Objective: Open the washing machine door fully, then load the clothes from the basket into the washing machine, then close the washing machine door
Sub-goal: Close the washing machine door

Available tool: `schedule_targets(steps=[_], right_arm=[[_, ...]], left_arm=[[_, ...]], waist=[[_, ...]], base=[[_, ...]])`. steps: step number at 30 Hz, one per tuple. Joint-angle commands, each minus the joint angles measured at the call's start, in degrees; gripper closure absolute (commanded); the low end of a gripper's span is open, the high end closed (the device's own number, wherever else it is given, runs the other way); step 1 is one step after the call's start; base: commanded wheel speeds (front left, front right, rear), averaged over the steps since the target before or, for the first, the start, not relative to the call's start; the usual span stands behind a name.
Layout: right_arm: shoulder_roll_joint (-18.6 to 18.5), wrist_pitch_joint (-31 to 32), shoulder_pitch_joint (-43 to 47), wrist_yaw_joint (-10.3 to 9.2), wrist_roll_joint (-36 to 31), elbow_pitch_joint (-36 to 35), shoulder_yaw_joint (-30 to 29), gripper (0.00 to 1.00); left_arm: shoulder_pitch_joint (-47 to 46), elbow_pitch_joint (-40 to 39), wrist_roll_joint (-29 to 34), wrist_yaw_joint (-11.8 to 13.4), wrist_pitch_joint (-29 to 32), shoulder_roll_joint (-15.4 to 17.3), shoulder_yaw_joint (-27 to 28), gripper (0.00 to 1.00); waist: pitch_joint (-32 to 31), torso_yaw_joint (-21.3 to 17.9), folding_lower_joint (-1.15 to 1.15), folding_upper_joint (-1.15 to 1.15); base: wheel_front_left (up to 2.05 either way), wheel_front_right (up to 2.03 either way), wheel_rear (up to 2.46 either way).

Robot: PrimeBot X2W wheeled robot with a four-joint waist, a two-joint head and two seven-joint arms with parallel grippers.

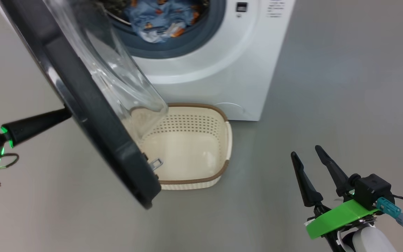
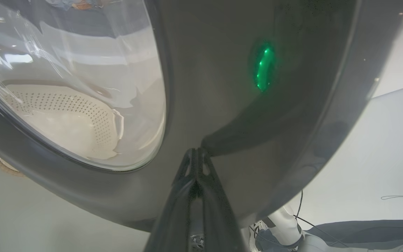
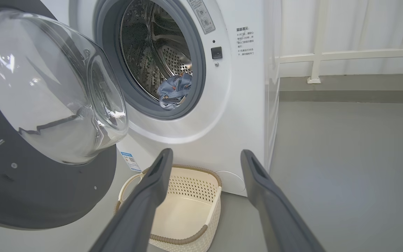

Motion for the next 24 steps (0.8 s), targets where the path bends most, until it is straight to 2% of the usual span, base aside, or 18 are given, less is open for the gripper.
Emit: schedule_targets(steps=[1,9,14,19,24], right_arm=[[0.3,-0.3,0.4,0.09,0.0,-1.6,1.0,0.0],[2.1,-0.3,-0.1,0.09,-0.1,-2.0,0.5,0.0],[2.7,-0.3,-0.1,0.09,-0.1,-2.2,0.0,0.0],[2.9,-0.3,0.0,0.09,-0.2,-2.3,-0.4,0.0],[3.0,-0.3,0.2,0.09,-0.4,-2.4,-0.9,0.0]], left_arm=[[-3.2,-1.2,0.6,-0.4,-0.4,2.0,2.0,1.0],[-7.3,3.1,3.8,-0.4,-5.1,1.4,1.1,1.0],[-8.5,5.1,4.1,-0.4,-7.9,1.3,1.2,1.0],[-8.7,6.4,4.4,-0.4,-9.7,1.4,0.6,1.0],[-7.2,6.0,4.6,-0.4,-11.6,2.1,0.3,1.0]], waist=[[0.4,-3.3,0.0,0.0],[2.1,-10.2,0.0,0.0],[2.5,-13.0,0.0,0.0],[2.3,-13.8,0.0,0.0],[1.8,-12.7,0.0,0.0]], base=[[0.0,0.0,0.0],[0.0,0.0,0.0],[0.0,0.0,0.0],[0.0,0.0,0.0],[0.0,0.0,0.0]])
